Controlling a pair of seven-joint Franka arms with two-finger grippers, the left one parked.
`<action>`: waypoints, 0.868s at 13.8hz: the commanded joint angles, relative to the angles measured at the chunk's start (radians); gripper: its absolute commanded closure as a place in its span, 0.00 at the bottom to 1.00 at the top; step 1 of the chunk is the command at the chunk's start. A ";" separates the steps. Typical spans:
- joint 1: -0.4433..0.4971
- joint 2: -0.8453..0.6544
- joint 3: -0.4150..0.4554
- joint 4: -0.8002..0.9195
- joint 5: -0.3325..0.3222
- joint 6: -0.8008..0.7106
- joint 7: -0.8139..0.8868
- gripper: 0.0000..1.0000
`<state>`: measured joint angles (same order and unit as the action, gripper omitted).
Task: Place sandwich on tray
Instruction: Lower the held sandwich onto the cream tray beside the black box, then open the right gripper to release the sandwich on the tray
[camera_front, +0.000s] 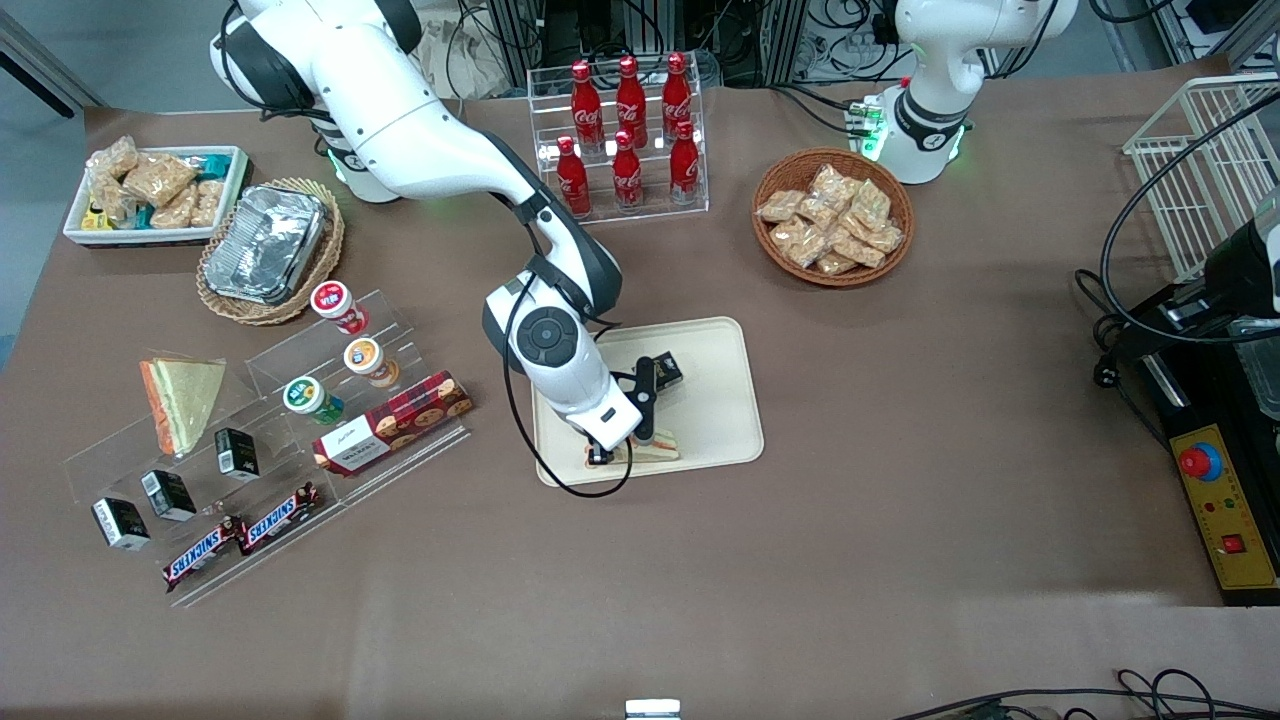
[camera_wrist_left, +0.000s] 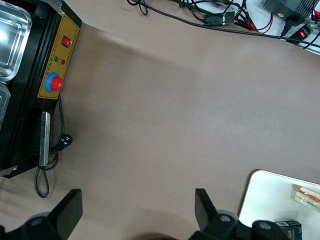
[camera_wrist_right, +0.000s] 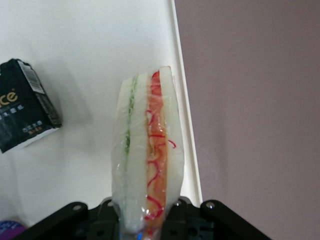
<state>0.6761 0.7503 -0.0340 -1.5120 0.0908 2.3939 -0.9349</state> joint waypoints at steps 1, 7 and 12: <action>0.022 0.012 -0.001 0.010 0.012 0.022 -0.019 1.00; 0.022 0.018 -0.001 0.010 0.012 0.030 -0.010 0.00; 0.017 0.003 -0.001 0.010 0.020 0.024 -0.004 0.00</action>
<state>0.6961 0.7573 -0.0331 -1.5106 0.0908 2.4085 -0.9371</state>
